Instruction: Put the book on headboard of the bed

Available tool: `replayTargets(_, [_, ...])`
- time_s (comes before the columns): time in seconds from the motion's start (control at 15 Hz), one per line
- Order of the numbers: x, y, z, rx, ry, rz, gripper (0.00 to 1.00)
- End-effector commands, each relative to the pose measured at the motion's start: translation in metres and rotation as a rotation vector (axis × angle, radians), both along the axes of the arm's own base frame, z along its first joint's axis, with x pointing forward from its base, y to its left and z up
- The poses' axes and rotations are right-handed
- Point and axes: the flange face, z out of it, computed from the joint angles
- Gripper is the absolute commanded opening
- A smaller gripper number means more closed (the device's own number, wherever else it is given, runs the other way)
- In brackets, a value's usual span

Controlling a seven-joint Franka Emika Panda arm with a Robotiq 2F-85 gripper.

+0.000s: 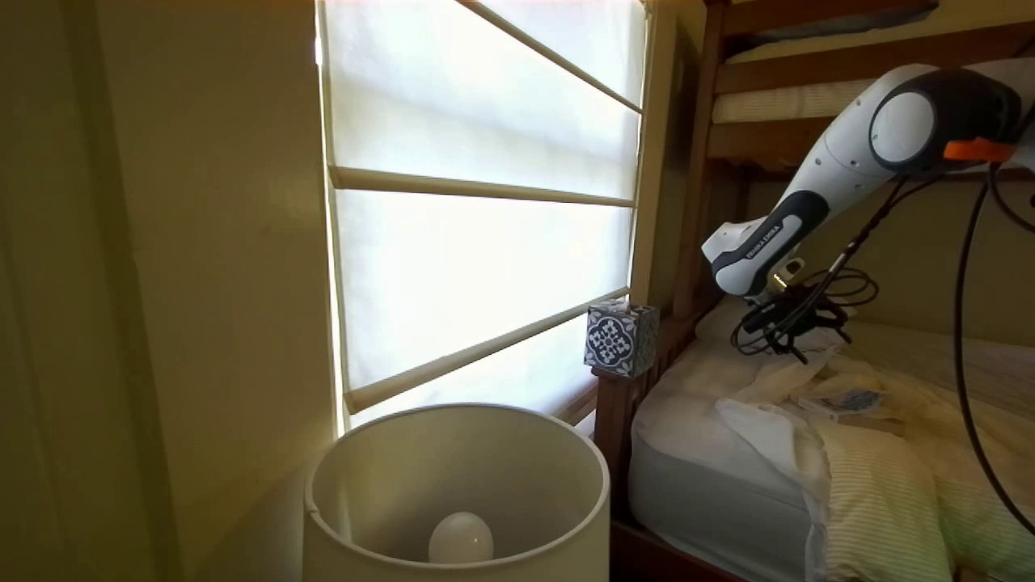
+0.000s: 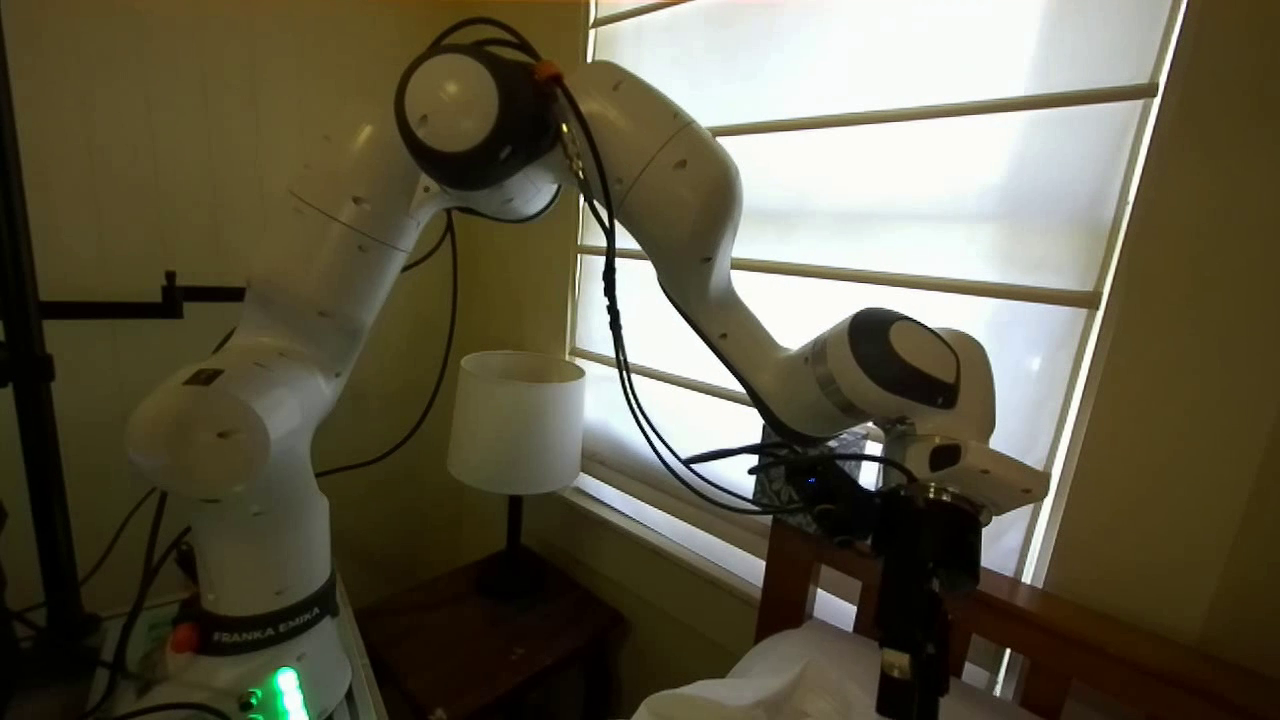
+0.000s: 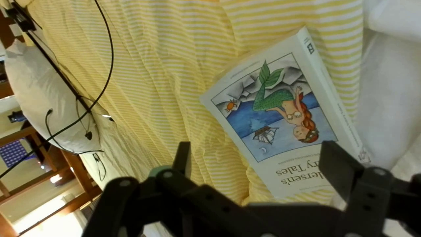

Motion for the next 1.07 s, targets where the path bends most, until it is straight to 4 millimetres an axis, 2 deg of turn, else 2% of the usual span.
replayTargets(0.0, [0.001, -0.009, -0.020, -0.029, 0.064, 0.018, 1.00])
replayTargets(0.27, [-0.003, -0.022, -0.072, 0.048, 0.148, 0.133, 1.00])
replayTargets(0.53, [0.003, -0.024, -0.106, 0.093, 0.174, 0.230, 1.00])
replayTargets(0.8, [0.009, -0.018, -0.124, 0.114, 0.204, 0.245, 1.00])
replayTargets(1.0, [-0.001, -0.028, -0.125, 0.120, 0.255, 0.180, 1.00])
